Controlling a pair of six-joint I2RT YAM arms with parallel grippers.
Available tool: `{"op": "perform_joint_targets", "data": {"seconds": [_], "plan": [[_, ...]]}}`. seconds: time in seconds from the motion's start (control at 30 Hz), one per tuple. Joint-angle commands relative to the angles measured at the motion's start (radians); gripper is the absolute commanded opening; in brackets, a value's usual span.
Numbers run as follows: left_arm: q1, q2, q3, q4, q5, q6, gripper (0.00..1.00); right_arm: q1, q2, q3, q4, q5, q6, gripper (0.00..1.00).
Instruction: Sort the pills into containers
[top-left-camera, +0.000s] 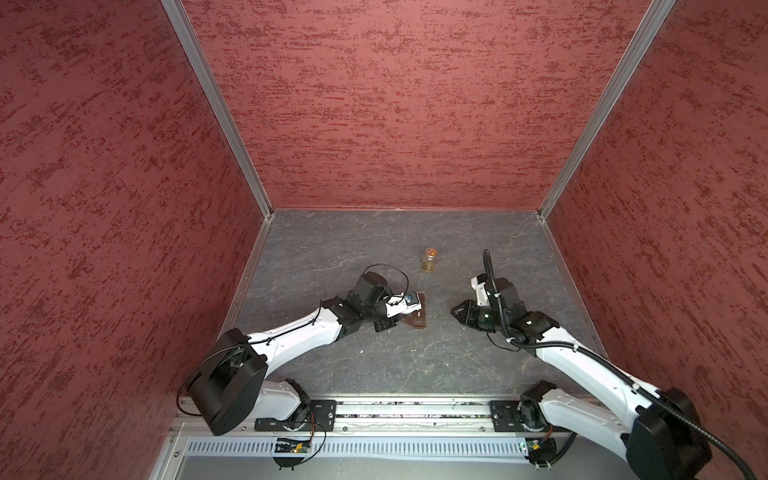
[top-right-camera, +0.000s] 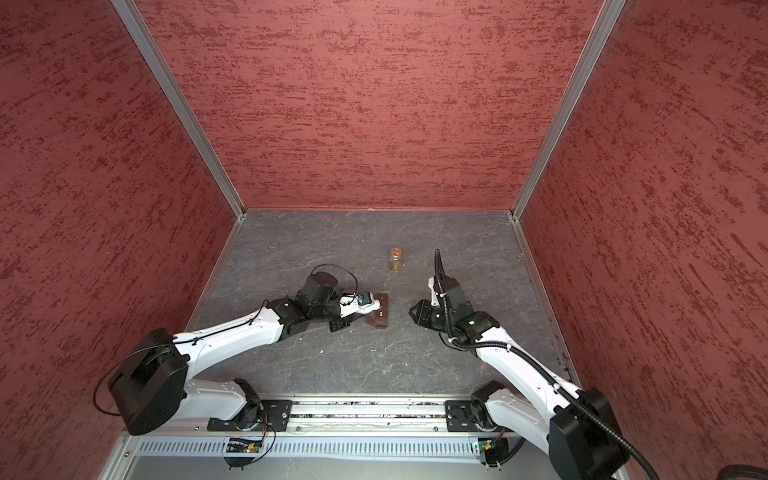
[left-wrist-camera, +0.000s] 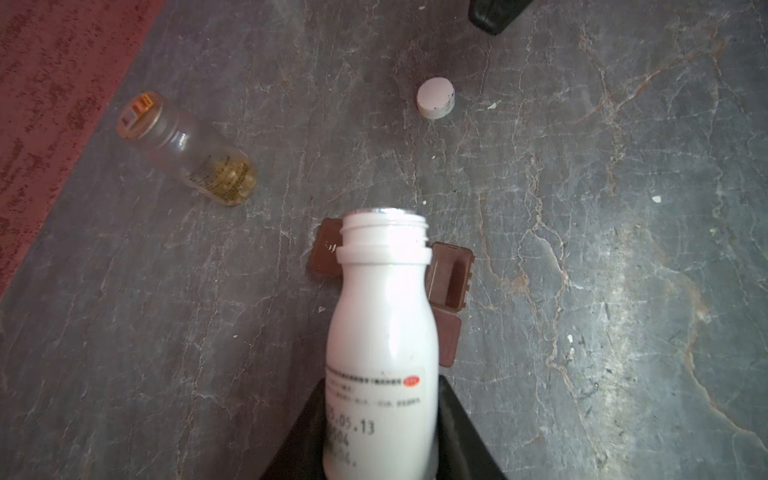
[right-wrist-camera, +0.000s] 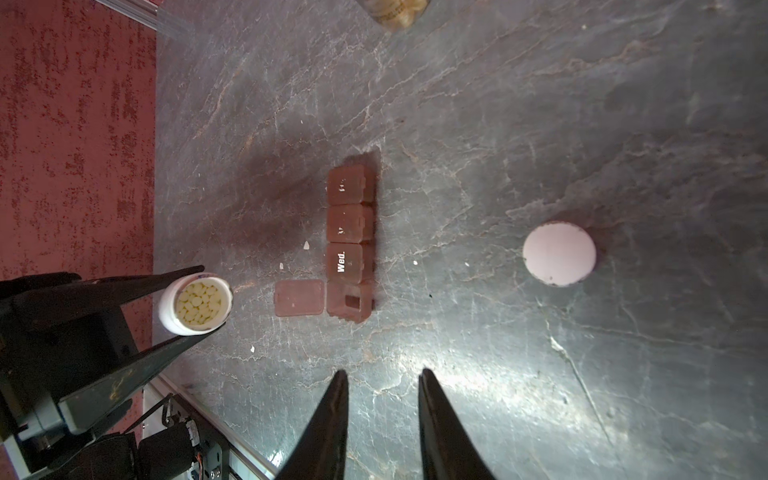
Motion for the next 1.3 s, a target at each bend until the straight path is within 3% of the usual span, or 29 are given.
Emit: {"op": "perform_joint_targets", "data": {"seconds": [0.0, 1.27], "plan": [[0.005, 0.022, 0.012, -0.053, 0.033, 0.032, 0.0, -0.006, -0.023, -0.005, 0.023, -0.014, -0.002, 0.3], [-0.029, 0.177, 0.146, -0.225, -0.079, 0.139, 0.0, -0.006, 0.017, -0.033, 0.058, -0.019, -0.026, 0.3]]}}
